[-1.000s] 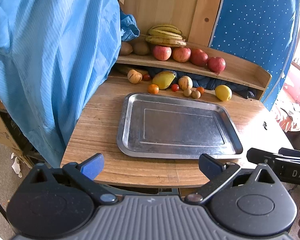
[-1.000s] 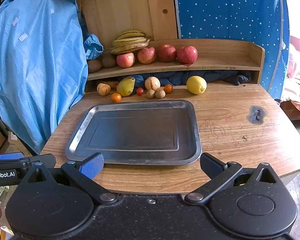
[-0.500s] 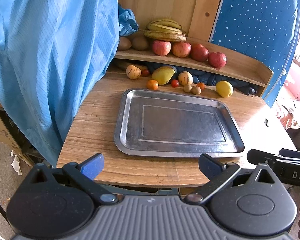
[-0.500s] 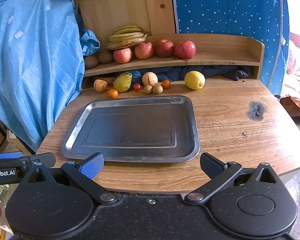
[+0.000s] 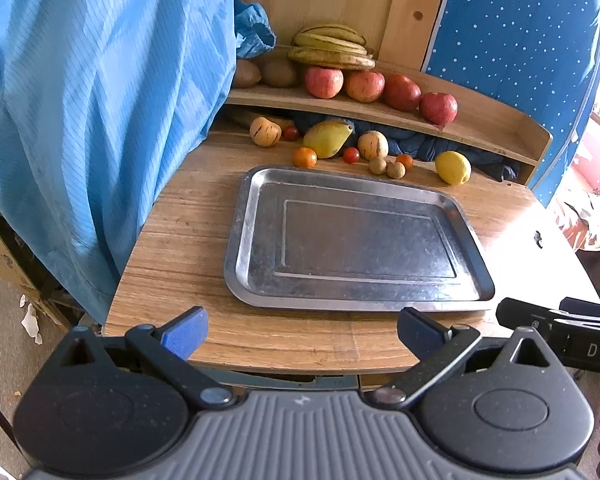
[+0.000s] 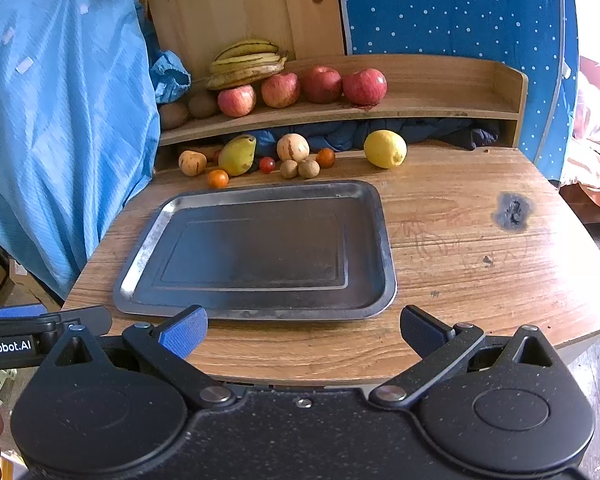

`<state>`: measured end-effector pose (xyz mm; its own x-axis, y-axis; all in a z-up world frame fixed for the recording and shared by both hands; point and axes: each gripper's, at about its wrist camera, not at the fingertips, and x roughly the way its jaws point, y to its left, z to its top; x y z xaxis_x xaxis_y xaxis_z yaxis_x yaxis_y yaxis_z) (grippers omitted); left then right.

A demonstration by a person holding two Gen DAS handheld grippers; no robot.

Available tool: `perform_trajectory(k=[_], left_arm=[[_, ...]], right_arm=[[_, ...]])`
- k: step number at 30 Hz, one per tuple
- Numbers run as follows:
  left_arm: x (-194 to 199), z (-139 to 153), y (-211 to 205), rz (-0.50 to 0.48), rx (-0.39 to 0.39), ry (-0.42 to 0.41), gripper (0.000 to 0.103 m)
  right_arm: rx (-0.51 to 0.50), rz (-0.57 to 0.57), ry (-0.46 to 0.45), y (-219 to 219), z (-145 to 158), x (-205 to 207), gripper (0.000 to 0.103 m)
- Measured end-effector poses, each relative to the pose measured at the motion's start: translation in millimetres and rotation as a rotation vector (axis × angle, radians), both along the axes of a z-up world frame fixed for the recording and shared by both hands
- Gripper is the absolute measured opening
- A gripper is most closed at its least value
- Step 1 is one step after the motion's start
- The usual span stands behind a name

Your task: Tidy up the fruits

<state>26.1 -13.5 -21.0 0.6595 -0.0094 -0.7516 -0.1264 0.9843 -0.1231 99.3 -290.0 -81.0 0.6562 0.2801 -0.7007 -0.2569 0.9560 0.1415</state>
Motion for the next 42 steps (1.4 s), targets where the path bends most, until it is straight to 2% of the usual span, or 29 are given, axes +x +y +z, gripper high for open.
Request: perform_trajectory(k=[30,42], left_arm=[[20.9,-15.9,3.2,0.028,-0.002,0.094,0.102],[48.5,-22.7,-2.8,0.074,0.010,0.139,0.102]], right_arm=[[-0.016,0.014,0.062,1.0,-14.1,20.0,0.102],[-0.028,0.035,0.083,-6.4,-18.4,41.2,0.102]])
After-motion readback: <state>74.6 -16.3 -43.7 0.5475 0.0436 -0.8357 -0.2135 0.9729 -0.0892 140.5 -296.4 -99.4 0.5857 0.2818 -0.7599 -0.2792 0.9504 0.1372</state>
